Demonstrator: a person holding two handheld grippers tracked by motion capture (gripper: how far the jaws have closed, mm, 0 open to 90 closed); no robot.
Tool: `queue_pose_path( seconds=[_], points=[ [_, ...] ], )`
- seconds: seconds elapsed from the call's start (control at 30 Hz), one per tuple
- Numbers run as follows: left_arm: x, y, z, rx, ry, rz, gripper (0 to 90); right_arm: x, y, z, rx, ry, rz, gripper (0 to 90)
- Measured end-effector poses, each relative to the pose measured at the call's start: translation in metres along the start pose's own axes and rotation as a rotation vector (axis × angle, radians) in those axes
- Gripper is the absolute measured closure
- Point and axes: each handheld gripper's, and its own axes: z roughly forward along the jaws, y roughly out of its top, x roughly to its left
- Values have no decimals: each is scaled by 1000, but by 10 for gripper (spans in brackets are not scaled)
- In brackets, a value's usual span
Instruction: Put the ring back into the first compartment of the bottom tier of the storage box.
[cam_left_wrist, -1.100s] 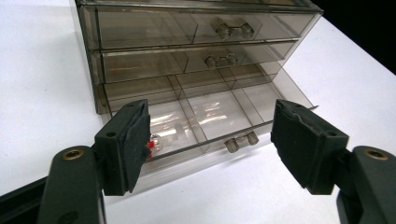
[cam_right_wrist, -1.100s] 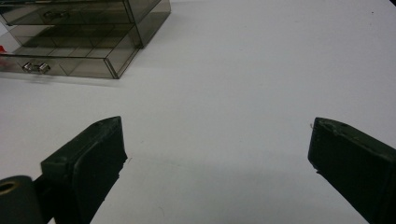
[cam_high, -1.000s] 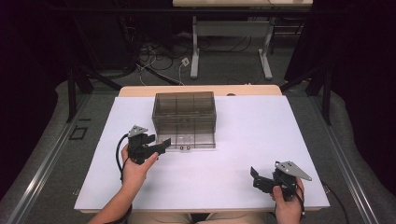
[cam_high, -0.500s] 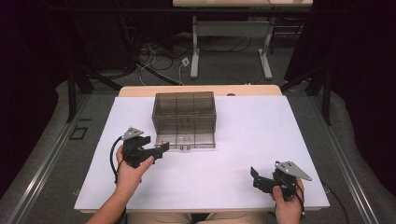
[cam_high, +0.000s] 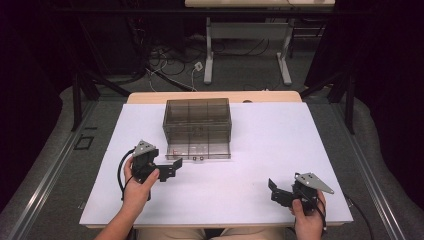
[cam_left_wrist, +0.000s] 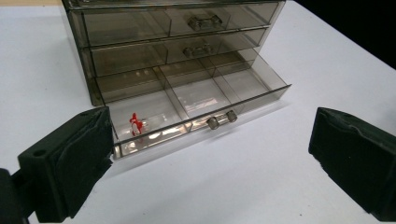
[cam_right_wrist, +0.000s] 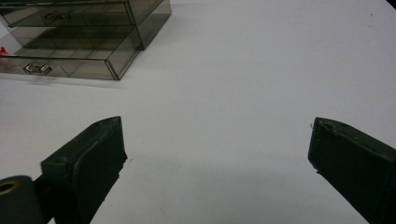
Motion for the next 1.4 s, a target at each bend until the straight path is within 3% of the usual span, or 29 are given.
queue_pose_path(
  seconds=[0.43, 0.73, 0.9, 1.4],
  points=[
    [0, -4, -16, -12, -36, -8, 6, 1, 0, 0, -7, 0, 1, 35],
    [11, -14, -32, 6, -17, -13, 6, 0, 0, 0, -4, 2, 2, 35],
    [17, -21, -41, -9, -12, -42, 6, 1, 0, 0, 1, 0, 1, 36],
    [37, -44, -58, -16, 0, -62, 6, 1, 0, -1, 2, 1, 3, 35]
  ],
)
